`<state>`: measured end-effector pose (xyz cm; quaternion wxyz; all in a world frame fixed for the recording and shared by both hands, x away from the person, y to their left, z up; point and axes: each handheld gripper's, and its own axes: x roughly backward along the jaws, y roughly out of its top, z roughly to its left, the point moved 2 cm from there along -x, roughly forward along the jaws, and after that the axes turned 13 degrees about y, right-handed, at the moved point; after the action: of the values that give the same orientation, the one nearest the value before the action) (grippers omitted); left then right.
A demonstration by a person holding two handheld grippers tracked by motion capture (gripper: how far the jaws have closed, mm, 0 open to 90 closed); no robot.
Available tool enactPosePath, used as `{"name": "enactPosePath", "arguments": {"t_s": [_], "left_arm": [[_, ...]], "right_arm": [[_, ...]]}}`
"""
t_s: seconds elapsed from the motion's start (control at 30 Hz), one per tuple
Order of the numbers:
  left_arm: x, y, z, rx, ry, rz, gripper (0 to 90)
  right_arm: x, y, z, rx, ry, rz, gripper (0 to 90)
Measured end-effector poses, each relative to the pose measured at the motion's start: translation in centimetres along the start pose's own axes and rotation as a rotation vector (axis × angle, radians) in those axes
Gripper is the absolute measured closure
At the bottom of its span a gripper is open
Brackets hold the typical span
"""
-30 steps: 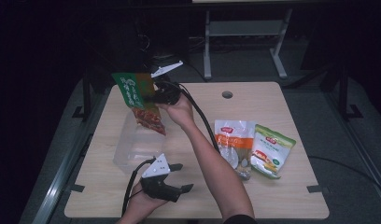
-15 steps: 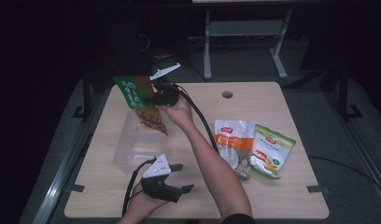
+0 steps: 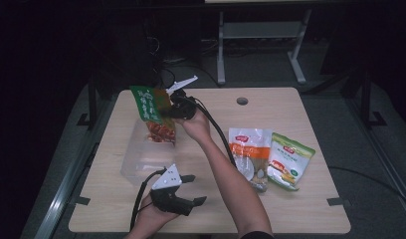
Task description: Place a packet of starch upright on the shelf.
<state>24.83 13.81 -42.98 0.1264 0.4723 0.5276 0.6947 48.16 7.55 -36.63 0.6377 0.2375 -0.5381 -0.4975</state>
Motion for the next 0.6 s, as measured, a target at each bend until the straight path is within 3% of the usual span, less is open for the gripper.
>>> {"name": "enactPosePath", "arguments": {"t_s": [0.17, 0.3, 0.6], "left_arm": [[-0.2, 0.0, -0.1, 0.005, -0.003, 0.000, 22.5], [-0.2, 0.0, -0.2, 0.001, -0.008, 0.002, 22.5], [-0.1, 0.0, 0.2, 0.007, 0.001, 0.000, 22.3]], "right_arm": [[0.5, -0.3, -0.4, -0.020, -0.003, -0.014, 88.9], [0.5, -0.1, -0.5, -0.011, -0.019, 0.014, 87.1], [1.6, -0.5, -1.1, -0.061, -0.025, 0.034, 61.6]]}}
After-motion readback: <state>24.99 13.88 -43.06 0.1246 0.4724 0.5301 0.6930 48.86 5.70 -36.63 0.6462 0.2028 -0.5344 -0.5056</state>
